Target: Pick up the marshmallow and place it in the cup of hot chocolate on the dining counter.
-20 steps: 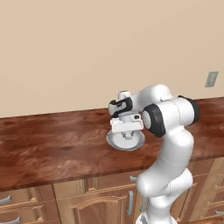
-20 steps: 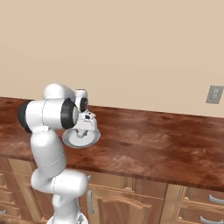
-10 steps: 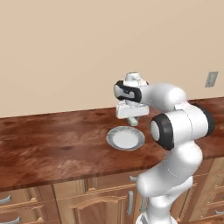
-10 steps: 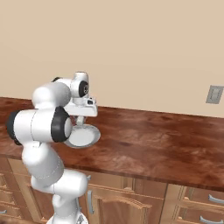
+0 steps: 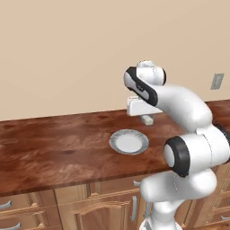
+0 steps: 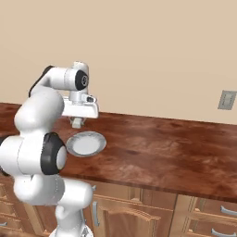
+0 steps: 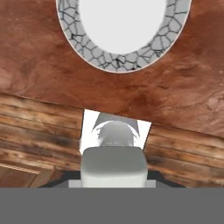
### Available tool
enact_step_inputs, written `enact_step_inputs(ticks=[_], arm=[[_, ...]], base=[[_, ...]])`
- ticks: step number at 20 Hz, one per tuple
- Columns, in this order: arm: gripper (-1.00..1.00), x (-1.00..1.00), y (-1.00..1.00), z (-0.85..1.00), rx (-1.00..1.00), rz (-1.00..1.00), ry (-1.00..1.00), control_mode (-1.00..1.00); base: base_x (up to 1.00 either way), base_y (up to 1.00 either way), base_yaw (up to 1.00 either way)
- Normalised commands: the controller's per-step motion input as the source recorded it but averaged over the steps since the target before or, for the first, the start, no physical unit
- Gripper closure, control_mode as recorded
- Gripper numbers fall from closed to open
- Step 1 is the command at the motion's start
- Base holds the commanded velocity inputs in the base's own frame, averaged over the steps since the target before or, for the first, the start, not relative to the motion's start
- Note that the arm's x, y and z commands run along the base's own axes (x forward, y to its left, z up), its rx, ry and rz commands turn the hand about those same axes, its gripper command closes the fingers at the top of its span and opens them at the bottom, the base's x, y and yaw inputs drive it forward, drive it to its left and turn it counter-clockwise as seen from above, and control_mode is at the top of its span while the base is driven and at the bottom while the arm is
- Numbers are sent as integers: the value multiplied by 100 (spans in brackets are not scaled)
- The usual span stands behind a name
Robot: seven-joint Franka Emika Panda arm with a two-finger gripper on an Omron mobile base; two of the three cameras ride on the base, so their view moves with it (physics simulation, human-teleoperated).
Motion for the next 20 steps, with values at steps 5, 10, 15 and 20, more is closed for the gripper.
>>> enact_step_inputs(ticks=[5, 10, 15, 20], arm=[[100, -100, -17, 62, 0, 3, -4, -100], [100, -95, -9, 51, 1, 2, -16, -100], [100, -56, -2, 27, 4, 0, -16, -100], [100, -25, 0, 1, 1, 0, -17, -100]], base=[[0, 0, 0], [0, 0, 0], [0, 0, 0], [0, 0, 0]])
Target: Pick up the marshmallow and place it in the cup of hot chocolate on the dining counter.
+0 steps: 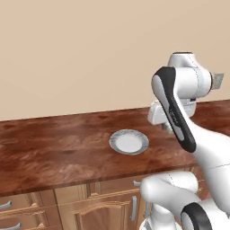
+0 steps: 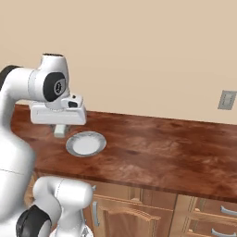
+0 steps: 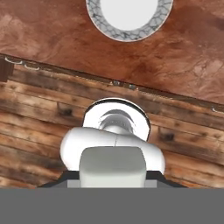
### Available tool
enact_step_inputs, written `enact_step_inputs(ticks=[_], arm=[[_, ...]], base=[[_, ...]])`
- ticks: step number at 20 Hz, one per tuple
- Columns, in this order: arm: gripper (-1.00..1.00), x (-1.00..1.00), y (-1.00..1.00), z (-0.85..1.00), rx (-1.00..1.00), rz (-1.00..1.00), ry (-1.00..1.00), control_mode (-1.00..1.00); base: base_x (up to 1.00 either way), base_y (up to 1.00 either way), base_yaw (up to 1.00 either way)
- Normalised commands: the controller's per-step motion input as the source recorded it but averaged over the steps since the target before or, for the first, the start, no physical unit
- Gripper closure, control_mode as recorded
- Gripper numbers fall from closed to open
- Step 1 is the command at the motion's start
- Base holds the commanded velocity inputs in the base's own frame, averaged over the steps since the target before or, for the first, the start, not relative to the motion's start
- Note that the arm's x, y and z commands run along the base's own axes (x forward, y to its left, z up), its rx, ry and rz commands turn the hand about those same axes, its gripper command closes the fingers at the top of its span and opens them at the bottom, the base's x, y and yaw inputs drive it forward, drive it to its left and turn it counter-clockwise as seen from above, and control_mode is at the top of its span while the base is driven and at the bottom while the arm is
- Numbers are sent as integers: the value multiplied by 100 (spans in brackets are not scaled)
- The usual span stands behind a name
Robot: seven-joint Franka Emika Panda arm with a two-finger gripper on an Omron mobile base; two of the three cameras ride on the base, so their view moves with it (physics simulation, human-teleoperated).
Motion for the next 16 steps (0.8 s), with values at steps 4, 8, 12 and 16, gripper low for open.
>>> enact_step_inputs(ticks=[4, 8, 12, 16], arm=[[100, -18, 0, 0, 0, 0, -18, -100], [100, -5, 0, 0, -1, 0, -2, -100], [100, 0, 0, 0, -1, 2, 6, -100], [100, 0, 0, 0, 0, 0, 2, 100]], base=[[0, 0, 0], [0, 0, 0], [0, 0, 0], [-17, 0, 3]])
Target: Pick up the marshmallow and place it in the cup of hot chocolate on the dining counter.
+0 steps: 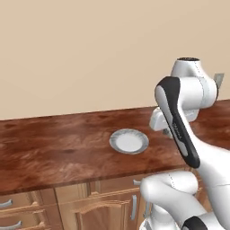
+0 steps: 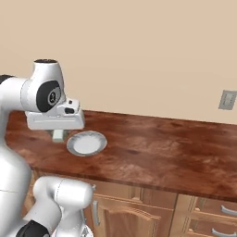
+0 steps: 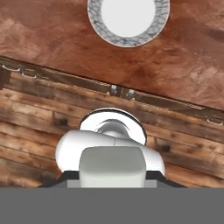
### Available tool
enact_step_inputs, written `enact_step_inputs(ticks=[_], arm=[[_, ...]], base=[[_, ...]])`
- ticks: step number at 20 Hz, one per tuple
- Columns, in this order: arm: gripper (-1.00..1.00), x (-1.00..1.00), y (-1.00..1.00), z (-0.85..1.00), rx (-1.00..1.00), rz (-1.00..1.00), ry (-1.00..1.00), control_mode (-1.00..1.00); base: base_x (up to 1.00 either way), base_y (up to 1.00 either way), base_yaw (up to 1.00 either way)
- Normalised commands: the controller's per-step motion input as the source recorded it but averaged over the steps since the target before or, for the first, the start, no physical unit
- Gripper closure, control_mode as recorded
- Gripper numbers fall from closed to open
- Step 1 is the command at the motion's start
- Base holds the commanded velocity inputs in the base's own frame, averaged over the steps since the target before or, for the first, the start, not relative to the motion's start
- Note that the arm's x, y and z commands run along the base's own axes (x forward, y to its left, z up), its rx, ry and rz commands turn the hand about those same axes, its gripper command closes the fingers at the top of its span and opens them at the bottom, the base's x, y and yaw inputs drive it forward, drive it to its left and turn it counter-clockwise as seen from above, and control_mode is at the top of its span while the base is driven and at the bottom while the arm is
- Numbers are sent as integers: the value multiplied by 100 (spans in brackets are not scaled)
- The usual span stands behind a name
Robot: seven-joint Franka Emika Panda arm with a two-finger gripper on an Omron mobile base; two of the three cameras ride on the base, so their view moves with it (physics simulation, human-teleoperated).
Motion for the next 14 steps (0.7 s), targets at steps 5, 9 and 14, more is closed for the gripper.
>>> enact_step_inputs(ticks=[5, 9, 14], arm=[[100, 0, 0, 0, 0, 0, 0, 100], [100, 0, 0, 0, 0, 0, 0, 100], [100, 0, 0, 0, 0, 0, 0, 100]], base=[[-95, 9, 51], [-39, 6, 98], [-9, 0, 100]])
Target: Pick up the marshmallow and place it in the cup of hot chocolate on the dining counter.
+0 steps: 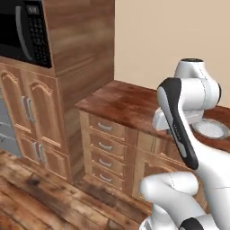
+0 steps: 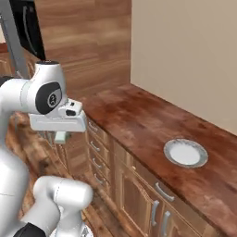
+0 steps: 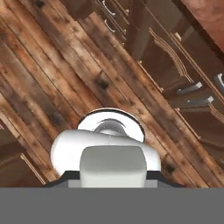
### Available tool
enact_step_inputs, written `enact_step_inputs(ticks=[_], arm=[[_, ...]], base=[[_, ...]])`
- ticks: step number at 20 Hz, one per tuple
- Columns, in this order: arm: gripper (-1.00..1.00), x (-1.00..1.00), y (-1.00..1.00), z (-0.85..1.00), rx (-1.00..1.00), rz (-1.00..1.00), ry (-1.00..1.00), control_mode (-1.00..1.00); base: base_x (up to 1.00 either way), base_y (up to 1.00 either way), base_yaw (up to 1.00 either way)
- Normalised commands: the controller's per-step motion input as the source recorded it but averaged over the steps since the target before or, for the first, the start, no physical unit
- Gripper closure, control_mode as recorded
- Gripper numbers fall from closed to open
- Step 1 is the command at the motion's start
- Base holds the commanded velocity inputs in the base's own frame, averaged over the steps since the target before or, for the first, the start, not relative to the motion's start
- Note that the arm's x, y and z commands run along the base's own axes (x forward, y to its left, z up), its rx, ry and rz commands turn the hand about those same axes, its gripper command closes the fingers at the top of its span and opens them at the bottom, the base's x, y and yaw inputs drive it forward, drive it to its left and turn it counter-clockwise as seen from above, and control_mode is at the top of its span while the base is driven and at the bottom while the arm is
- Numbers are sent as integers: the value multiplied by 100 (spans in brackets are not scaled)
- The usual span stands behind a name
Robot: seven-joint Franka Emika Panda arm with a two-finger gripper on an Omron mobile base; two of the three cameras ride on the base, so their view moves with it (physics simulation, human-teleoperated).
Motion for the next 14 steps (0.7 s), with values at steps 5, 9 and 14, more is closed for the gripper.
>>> enact_step_inputs(ticks=[5, 9, 14], arm=[[100, 0, 0, 0, 0, 0, 0, 100], [100, 0, 0, 0, 0, 0, 0, 100], [100, 0, 0, 0, 0, 0, 0, 100]], base=[[-6, 0, 100], [-5, 0, 100], [-27, 3, 100]])
